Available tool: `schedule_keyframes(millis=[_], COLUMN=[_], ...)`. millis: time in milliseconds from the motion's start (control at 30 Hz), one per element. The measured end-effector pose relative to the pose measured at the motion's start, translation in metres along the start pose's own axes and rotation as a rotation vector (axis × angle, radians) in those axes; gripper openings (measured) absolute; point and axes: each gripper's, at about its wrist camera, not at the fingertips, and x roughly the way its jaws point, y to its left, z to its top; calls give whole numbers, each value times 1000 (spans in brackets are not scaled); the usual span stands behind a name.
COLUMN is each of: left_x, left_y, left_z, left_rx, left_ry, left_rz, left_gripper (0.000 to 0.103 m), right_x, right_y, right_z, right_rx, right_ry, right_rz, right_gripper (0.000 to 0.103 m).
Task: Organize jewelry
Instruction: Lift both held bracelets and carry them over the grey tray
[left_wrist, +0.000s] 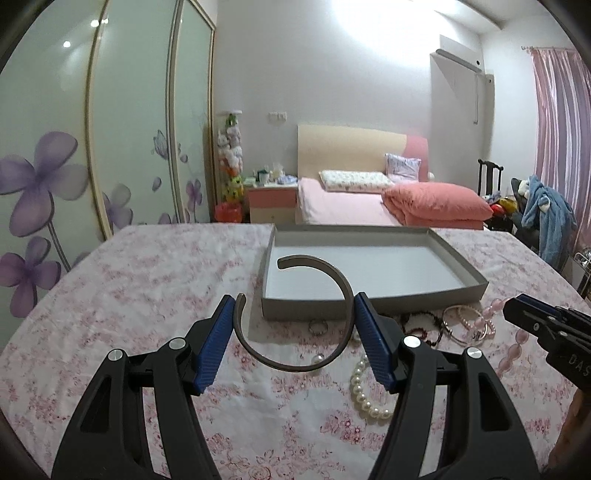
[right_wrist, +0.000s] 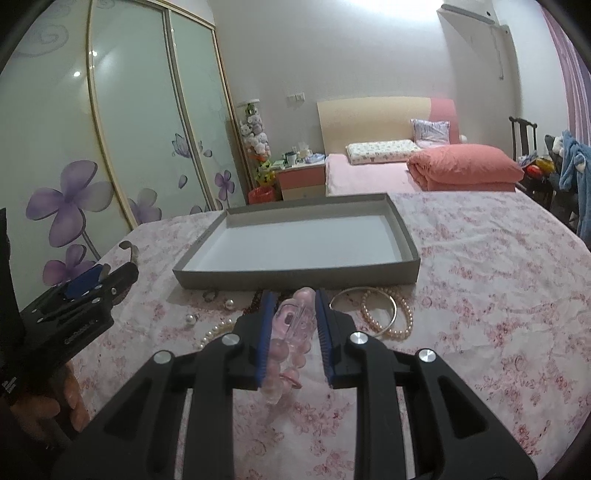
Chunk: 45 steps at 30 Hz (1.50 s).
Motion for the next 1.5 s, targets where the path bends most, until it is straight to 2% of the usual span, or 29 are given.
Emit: schedule_keyframes(millis=[500,833,1167,1500], left_x=[-15,-3,23,60], left_y=[-12,-22,-25,-31], left_z=[13,34,46,52], left_rx=[45,74,61,74], left_ry=[-103,-145,-138,-100], left_rz=[25,50,62,49], left_gripper=[65,65,65,65], right_x=[-20,-19,7,47], right_y=[7,2,-9,-10], right_z=[32,63,82,92], right_rx=[-41,-52,-32,-37], right_ry=[-154,-247,-267,-227], right_rz=[-28,-58,-79,-87], right_gripper=[23,23,23,23])
